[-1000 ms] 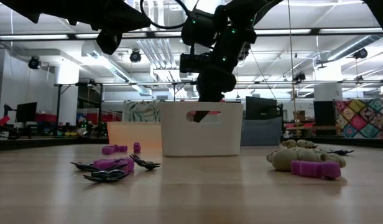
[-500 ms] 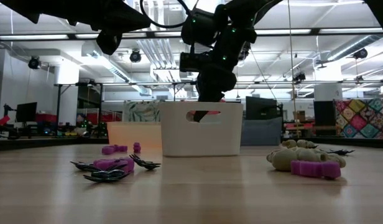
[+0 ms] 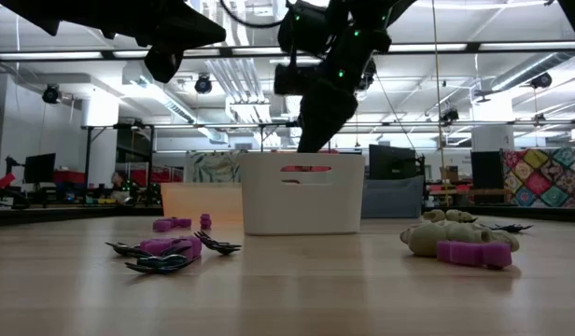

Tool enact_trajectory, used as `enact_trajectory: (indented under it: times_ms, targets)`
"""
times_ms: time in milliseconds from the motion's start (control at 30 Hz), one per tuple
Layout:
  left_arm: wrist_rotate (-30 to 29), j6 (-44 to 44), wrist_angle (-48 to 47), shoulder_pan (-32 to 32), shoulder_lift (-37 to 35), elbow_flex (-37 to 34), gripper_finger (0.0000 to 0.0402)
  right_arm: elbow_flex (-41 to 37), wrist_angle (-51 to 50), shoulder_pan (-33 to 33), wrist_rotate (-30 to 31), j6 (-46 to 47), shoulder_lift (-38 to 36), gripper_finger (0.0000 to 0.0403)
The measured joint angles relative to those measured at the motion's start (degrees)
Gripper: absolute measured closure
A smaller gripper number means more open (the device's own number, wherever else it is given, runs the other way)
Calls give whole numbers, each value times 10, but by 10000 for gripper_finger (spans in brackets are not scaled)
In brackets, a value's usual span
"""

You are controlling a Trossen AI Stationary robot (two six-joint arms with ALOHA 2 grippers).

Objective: Sort Halloween decoration
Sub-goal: Put the purple skeleton toy into the orange bin

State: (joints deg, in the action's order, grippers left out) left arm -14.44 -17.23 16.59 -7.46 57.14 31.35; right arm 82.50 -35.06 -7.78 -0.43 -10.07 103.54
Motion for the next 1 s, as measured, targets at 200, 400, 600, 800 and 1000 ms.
enact_trajectory:
  times_ms: [200, 400, 600, 800, 1000]
  targets:
    - [0, -16, -1, 0, 0, 0, 402, -2, -60, 4, -60, 42, -58, 256]
    - [5, -78, -19, 0, 0, 0, 402, -43, -68, 39, -86, 72, -127, 276]
    - [46, -194, -96, -7, 0, 0, 402, -110, -45, 89, -86, 135, -213, 290]
    - [45, -283, -141, -26, 6, 0, 402, -176, 1, 130, -86, 160, -288, 300]
    - [53, -383, -169, -56, 49, 0, 402, -248, 15, 145, -84, 216, -362, 312]
